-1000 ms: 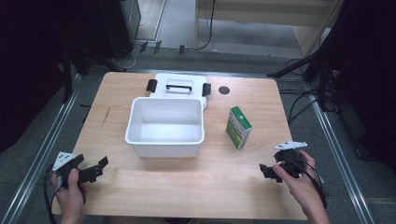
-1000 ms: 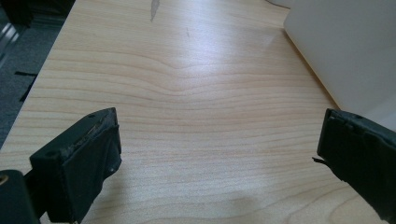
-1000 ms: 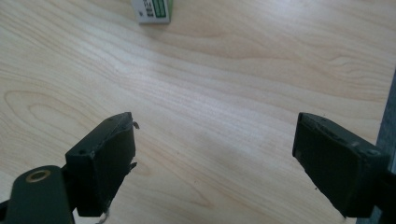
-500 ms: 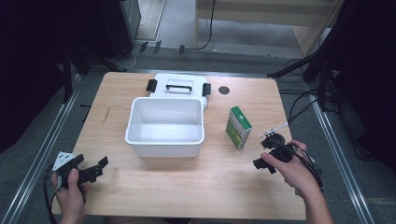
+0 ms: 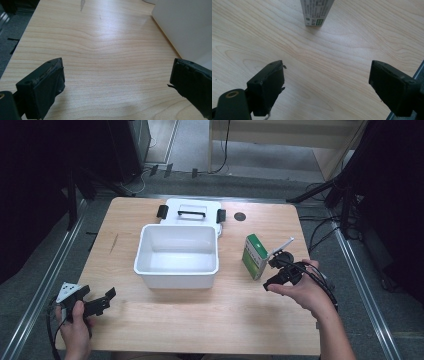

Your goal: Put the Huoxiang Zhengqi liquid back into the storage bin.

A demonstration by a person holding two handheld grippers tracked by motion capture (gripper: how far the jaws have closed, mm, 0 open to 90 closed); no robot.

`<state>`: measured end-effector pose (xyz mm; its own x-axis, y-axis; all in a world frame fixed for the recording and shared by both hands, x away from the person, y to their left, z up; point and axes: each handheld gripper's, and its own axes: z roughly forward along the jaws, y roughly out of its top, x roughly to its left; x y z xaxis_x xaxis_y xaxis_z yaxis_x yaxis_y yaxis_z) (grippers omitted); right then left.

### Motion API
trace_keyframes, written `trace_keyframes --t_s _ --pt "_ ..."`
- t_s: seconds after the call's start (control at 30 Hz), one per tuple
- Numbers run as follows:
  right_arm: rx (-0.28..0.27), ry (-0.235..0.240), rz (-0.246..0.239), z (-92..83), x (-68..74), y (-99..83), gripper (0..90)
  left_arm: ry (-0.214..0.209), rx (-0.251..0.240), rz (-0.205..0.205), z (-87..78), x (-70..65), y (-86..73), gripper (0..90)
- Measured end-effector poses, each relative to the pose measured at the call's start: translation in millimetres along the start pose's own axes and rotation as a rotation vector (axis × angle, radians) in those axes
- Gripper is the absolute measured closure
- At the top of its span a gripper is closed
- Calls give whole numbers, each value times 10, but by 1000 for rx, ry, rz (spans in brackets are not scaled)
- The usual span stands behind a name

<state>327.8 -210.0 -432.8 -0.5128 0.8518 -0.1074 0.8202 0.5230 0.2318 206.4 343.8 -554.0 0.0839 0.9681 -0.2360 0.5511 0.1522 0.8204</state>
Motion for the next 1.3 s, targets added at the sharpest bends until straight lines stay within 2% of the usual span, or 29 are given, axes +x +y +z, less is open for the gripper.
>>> trace_keyframes --t_s 0.17,0.3,0.4,0.67,0.97,1.3 --pt "13 8 -6 -18 27 110 142 -1 0 0 0 1 0 6" --pt "21 15 7 -38 30 196 145 -2 1 0 1 1 0 6" --pt "16 19 27 -84 23 279 174 -2 1 0 2 1 1 6" --pt "25 30 24 -137 53 435 221 -4 5 -2 3 1 2 6" --pt "46 38 27 -120 55 564 236 -5 5 -3 5 2 3 6" --pt "71 54 31 -90 35 716 297 -5 8 -4 8 3 4 6"
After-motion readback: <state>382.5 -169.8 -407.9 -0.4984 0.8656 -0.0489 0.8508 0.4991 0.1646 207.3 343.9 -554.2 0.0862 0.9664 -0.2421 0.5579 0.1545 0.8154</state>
